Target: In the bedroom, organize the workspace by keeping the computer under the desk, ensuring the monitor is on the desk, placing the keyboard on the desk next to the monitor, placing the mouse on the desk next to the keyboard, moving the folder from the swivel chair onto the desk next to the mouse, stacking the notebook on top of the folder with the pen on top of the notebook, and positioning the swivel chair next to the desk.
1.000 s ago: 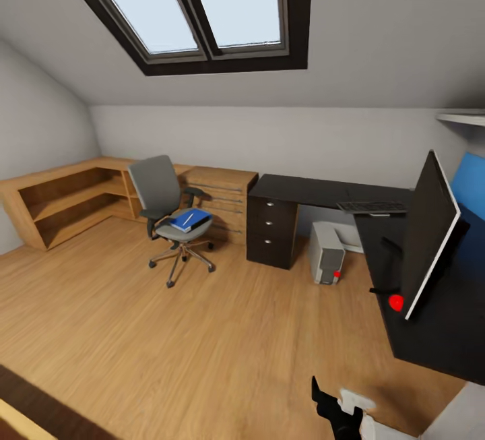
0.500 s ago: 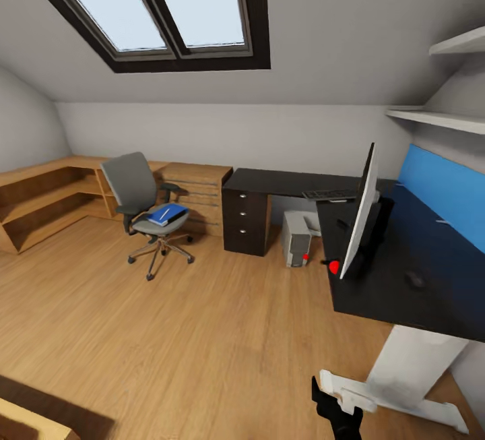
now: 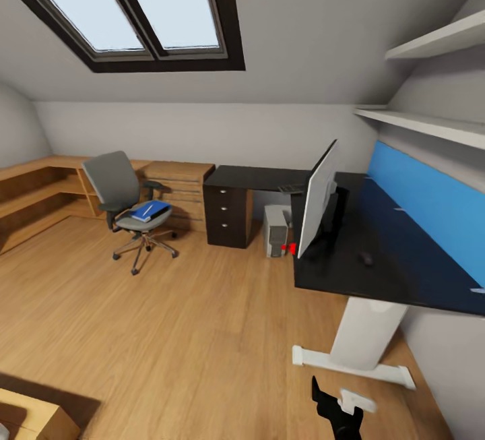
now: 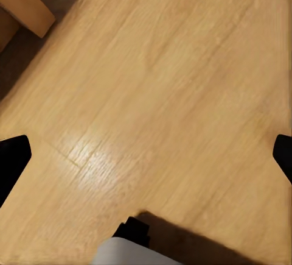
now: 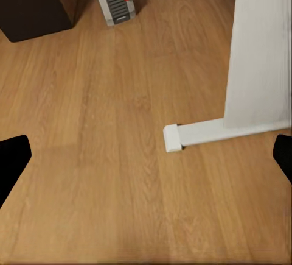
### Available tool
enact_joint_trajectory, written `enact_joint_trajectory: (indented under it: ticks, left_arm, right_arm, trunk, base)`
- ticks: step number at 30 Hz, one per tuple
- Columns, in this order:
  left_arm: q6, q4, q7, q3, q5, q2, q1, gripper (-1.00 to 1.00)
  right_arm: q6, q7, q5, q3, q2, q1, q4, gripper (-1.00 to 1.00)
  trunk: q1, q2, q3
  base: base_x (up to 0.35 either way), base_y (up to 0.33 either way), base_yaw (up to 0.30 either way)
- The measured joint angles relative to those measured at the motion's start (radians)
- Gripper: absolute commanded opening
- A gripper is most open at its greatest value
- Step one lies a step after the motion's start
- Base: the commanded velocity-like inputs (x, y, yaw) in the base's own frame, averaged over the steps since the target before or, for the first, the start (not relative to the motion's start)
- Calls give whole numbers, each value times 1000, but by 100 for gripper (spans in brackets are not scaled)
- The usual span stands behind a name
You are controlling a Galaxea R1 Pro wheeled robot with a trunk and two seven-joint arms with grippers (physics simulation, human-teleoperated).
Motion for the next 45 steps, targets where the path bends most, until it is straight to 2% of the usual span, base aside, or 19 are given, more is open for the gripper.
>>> enact_joint_trajectory:
  ticks: [12,29,35,37,40,42,45]
  left_arm:
    - [-2,0,-1,1,0,2,0,100]
    - [-2,34,-2,-1,-1,3,0,100]
    - [-1,37,-2,-1,-1,4,0,100]
    - [-1,38,-2,-1,-1,4,0,100]
    - [-1,38,-2,-1,-1,5,0,100]
    - [-1,38,-2,-1,-1,5,0,100]
    - [-2,38,-2,-1,-2,5,0,100]
  right_arm:
    - [-2,-2,-3,-1,-4,0,0,100]
    - [-16,-3,-6,-3,-9,0,-2,100]
    - [-92,-3,-9,-5,-32,0,-2,100]
    - [-138,-3,-9,-6,-39,0,-2,100]
    - [-246,-8,-11,-9,-46,0,-3,100]
    - [-273,-21,-13,-10,-48,-1,-9,100]
    - [-252,-51,-15,-10,-50,-4,-50,100]
  trunk:
    - [-4,7,3]
    - [-4,7,-1]
    - [-4,7,-4]
    - [-4,7,-4]
    - [-4,7,-4]
    - [-4,7,-4]
    - [-4,7,-4]
  base:
    - [-26,-22,-22]
    - [0,-10,-251]
    - [0,-63,-153]
    - [0,-71,-55]
    - [0,-73,-24]
    - [0,-54,-10]
    - [0,-24,-4]
